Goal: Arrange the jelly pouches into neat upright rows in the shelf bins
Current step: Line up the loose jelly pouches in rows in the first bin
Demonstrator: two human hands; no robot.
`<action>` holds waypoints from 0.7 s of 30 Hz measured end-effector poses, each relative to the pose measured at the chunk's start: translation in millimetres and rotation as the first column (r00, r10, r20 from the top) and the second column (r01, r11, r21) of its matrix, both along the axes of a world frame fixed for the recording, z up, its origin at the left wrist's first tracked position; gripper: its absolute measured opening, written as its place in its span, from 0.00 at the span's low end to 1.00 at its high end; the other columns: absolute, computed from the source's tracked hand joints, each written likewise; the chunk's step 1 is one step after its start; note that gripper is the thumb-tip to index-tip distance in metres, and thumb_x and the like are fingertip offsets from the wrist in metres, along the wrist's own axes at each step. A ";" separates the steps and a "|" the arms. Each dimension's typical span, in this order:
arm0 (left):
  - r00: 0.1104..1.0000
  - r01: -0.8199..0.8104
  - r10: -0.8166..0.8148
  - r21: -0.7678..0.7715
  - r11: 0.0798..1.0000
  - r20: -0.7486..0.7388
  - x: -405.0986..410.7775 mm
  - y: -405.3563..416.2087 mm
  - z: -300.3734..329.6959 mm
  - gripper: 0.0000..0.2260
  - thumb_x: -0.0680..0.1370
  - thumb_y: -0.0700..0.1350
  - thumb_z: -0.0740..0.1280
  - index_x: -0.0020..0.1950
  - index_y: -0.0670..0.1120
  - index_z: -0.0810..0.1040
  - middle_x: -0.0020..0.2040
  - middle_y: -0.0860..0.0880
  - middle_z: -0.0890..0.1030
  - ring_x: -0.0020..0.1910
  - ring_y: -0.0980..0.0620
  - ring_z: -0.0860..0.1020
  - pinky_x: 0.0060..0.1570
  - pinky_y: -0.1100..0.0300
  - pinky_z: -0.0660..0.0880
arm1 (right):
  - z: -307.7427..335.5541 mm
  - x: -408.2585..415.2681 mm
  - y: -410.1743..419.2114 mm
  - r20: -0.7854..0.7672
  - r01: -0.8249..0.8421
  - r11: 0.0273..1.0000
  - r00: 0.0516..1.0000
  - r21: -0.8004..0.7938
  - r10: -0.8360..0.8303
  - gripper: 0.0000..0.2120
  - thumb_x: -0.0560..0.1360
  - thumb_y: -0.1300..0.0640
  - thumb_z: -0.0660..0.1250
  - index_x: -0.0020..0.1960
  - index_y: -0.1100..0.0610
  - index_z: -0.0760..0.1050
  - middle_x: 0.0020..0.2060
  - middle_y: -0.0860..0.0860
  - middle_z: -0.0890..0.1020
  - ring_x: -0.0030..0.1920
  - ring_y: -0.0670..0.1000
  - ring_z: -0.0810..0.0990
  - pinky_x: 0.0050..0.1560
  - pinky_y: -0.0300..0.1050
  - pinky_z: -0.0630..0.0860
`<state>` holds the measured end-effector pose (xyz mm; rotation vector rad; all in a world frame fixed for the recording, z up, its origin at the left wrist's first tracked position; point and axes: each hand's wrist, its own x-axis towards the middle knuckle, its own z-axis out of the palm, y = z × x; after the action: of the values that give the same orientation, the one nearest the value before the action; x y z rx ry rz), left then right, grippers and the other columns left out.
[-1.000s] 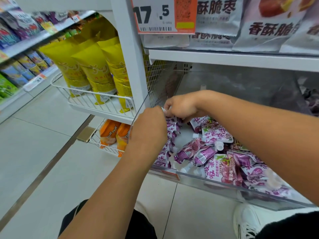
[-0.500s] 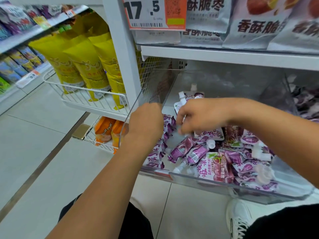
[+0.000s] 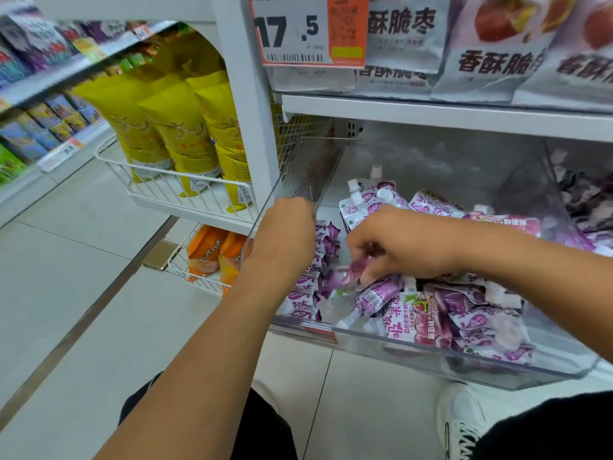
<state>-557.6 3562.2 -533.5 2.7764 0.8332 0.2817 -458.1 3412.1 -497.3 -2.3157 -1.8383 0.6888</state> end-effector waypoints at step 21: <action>0.996 -0.086 0.086 -0.048 0.995 0.000 -1.1 -8.6 6.5 0.12 0.76 0.34 0.69 0.56 0.40 0.70 0.51 0.39 0.78 0.50 0.40 0.78 0.39 0.56 0.68 | -6.9 26.1 62.0 -0.197 0.461 0.785 0.887 0.414 -0.417 0.04 0.81 0.60 0.62 0.54 0.60 0.73 0.43 0.53 0.80 0.46 0.54 0.82 0.40 0.47 0.77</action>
<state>-558.7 3553.6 -527.0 2.7000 0.9486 0.2761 -432.1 3474.1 -504.1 -2.2124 -1.1719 0.2592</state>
